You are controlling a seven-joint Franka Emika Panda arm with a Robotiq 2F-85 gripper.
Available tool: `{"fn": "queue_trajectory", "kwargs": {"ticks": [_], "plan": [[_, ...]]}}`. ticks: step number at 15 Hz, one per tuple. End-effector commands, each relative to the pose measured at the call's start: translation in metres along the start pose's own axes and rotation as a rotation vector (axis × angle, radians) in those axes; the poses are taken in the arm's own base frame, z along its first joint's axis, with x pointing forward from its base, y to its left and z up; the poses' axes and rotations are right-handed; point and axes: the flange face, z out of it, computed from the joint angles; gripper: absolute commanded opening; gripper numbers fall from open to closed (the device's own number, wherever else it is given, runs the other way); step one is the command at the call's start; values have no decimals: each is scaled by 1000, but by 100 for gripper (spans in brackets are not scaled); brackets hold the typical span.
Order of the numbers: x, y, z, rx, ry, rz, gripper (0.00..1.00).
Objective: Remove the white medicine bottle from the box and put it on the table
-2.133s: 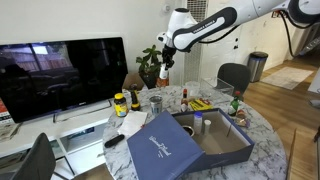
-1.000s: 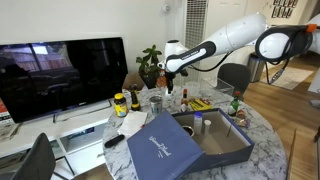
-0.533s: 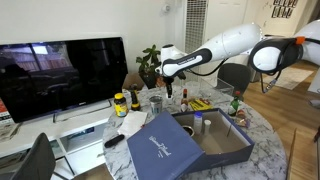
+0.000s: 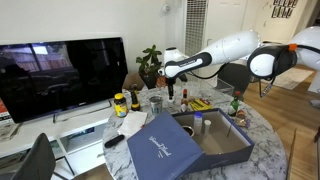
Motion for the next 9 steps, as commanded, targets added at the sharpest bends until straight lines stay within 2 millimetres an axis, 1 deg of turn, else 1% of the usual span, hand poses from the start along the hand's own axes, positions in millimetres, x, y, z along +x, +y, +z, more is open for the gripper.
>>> {"fn": "queue_trajectory", "kwargs": {"ticks": [1,2,3,4,6,7,9], "plan": [[8,8,-33,-6,84,5,99],[14,14,-63,-73,128,5,100],[16,21,-91,-143,166,13,100],[17,28,-108,-200,206,31,100],[12,43,-152,-304,294,95,100],[7,49,-172,-344,333,144,100],[-6,57,-203,-429,398,234,99]]}}
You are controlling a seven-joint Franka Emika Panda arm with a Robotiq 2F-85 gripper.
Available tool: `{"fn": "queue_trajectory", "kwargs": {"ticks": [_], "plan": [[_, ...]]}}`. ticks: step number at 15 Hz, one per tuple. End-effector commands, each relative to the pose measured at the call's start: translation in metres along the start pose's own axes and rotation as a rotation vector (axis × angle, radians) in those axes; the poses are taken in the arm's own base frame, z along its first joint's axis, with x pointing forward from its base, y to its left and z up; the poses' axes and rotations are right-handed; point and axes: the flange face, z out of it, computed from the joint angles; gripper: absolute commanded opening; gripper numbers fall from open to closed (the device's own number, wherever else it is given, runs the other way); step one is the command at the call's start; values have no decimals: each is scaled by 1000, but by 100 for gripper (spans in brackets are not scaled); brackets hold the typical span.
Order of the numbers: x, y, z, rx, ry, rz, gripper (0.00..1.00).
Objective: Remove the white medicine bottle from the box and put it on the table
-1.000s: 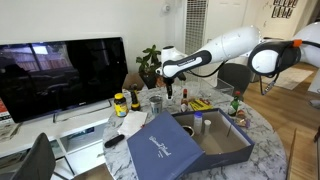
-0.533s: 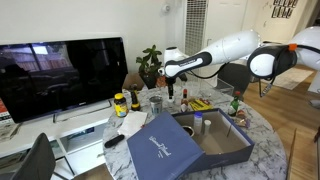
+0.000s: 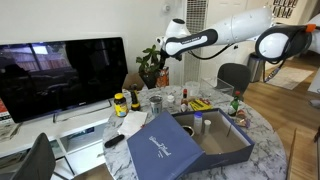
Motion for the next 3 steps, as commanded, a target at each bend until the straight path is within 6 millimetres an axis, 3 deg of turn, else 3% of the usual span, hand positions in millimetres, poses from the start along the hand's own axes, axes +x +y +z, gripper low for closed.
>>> {"fn": "queue_trajectory", "kwargs": {"ticks": [1,3], "plan": [[-13,27,-44,-134,47,156,100],[-21,37,-60,-196,78,266,100]]}}
